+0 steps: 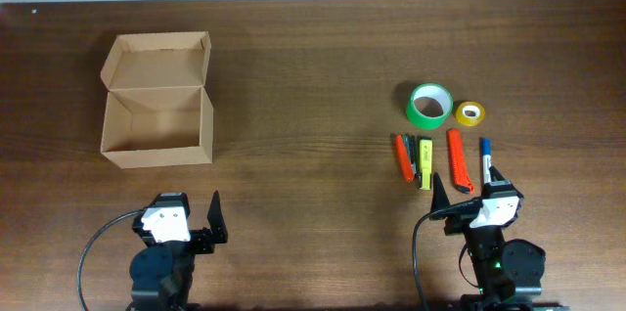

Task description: Pack container

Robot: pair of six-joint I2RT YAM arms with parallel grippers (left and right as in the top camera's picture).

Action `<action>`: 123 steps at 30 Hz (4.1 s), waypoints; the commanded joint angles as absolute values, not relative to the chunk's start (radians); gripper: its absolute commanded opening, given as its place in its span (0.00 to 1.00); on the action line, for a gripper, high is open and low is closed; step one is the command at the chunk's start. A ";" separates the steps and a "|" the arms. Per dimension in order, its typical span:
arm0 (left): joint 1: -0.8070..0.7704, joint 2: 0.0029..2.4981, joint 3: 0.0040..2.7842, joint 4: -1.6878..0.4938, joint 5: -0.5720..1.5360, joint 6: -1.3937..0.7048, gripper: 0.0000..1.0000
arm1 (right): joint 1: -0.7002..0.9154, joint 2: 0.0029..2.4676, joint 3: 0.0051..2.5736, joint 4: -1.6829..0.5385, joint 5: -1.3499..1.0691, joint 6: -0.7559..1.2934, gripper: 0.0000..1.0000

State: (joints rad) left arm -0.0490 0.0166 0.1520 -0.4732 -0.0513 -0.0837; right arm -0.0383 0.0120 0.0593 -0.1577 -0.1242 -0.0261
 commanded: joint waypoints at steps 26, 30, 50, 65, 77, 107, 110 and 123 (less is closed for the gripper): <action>-0.042 1.316 1.424 -0.819 0.123 -0.020 1.00 | -0.033 0.002 0.045 -0.156 -0.126 -0.018 0.99; -0.042 1.605 1.863 -1.030 0.124 0.053 1.00 | -0.033 0.002 0.045 -0.156 -0.126 -0.018 0.99; -0.020 1.937 2.213 -1.540 0.029 0.092 1.00 | -0.033 0.002 0.045 -0.156 -0.126 -0.018 0.99; -0.012 1.935 1.658 -1.225 -0.001 -0.017 0.91 | -0.033 0.002 0.045 -0.156 -0.126 -0.018 0.99; -0.012 1.935 1.514 -1.061 -0.001 -0.057 0.74 | -0.033 0.002 0.045 -0.156 -0.126 -0.018 0.99; -0.117 1.951 1.585 -1.152 0.010 -0.263 0.02 | -0.033 0.002 0.045 -0.156 -0.126 -0.018 0.99; -0.177 1.951 1.703 -1.227 -0.017 -0.277 0.02 | -0.033 0.002 0.045 -0.156 -0.126 -0.018 0.99; -0.392 1.951 2.188 -1.437 -0.033 -0.548 0.02 | -0.033 0.002 0.045 -0.156 -0.126 -0.018 0.99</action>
